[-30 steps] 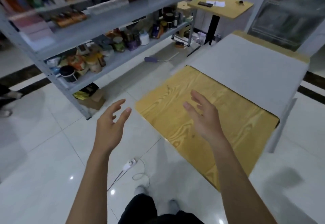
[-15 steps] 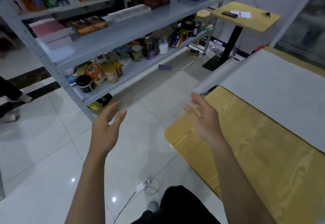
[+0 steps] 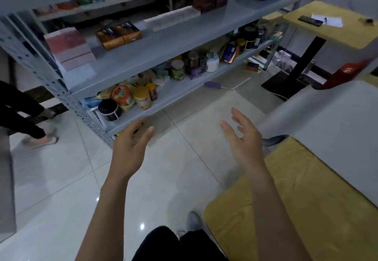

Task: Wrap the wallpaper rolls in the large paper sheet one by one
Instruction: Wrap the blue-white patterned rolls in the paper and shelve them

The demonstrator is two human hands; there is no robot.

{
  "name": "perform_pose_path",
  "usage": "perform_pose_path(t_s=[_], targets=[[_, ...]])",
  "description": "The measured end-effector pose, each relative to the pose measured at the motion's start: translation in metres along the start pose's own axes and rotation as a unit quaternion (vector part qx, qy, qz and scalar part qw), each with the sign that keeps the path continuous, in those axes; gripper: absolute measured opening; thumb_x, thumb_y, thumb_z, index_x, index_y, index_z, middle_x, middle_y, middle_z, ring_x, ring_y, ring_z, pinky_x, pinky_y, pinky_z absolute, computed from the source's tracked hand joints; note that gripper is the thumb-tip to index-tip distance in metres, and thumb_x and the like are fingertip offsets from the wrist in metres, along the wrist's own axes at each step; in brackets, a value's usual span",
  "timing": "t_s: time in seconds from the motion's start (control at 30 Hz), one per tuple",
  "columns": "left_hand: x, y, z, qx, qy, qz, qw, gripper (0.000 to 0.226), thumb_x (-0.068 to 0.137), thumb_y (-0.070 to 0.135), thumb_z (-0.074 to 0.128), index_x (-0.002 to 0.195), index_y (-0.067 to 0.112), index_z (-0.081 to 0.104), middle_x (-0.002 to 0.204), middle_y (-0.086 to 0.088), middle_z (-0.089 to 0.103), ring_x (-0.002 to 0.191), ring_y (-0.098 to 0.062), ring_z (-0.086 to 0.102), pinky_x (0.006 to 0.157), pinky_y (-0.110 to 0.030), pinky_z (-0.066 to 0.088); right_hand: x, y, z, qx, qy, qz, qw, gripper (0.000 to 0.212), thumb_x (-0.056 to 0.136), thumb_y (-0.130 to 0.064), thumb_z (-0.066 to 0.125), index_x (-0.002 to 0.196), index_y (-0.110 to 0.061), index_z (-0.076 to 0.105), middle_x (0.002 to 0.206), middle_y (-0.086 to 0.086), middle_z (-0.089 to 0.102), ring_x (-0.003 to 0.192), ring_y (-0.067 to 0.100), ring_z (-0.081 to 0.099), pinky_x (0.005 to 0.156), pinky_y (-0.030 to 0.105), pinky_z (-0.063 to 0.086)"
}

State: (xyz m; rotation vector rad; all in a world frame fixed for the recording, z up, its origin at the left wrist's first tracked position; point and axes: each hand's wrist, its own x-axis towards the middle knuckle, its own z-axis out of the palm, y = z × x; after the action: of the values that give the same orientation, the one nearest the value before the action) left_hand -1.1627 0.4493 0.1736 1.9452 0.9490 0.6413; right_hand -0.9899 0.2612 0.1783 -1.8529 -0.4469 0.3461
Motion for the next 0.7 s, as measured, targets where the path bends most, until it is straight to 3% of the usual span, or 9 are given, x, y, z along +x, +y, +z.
perform_pose_path(t_s=[0.17,0.27,0.37,0.53,0.7], targets=[[0.031,0.010,0.015,0.009,-0.011,0.002,1.000,0.039,0.093,0.039,0.056,0.130,0.030,0.056,0.127,0.014,0.055,0.115,-0.009,0.052,0.094,-0.029,0.042,0.037,-0.001,0.002,0.012,0.001,0.006,1.000,0.052,0.090,-0.044,0.061,0.138,-0.034,0.046,0.136,-0.011,0.051,0.122,0.007,0.045,0.099,0.023,0.037],[0.046,0.014,0.019,0.021,-0.014,0.003,1.000,0.040,0.093,0.039,0.055,0.131,0.029,0.056,0.126,0.013,0.054,0.112,-0.008,0.051,0.088,-0.022,0.039,0.052,-0.004,0.004,0.004,-0.005,0.002,1.000,0.053,0.090,-0.043,0.060,0.139,-0.033,0.044,0.138,-0.013,0.048,0.122,0.002,0.042,0.099,0.021,0.035],[0.060,0.017,0.023,0.079,-0.013,0.039,0.996,0.042,0.093,0.036,0.057,0.133,0.024,0.055,0.133,0.006,0.054,0.113,-0.003,0.044,0.092,-0.022,0.036,0.065,-0.001,0.008,-0.043,-0.023,-0.019,0.999,0.056,0.090,-0.045,0.060,0.141,-0.030,0.043,0.143,-0.014,0.043,0.128,-0.002,0.038,0.105,0.020,0.031],[0.090,0.014,0.034,0.086,-0.050,0.058,0.993,0.041,0.091,0.040,0.057,0.130,0.027,0.055,0.135,0.005,0.054,0.124,-0.013,0.047,0.102,-0.035,0.039,0.079,0.011,0.020,-0.063,-0.032,-0.007,0.997,0.057,0.090,-0.045,0.060,0.142,-0.027,0.044,0.144,-0.011,0.044,0.132,0.002,0.038,0.110,0.026,0.033],[0.138,0.004,0.047,0.106,-0.097,0.081,0.986,0.042,0.091,0.044,0.055,0.127,0.023,0.057,0.133,0.003,0.056,0.124,-0.015,0.048,0.100,-0.030,0.038,0.102,0.017,0.037,-0.071,-0.008,0.018,0.997,0.059,0.090,-0.046,0.060,0.142,-0.027,0.042,0.145,-0.012,0.043,0.132,0.002,0.037,0.111,0.026,0.032]])
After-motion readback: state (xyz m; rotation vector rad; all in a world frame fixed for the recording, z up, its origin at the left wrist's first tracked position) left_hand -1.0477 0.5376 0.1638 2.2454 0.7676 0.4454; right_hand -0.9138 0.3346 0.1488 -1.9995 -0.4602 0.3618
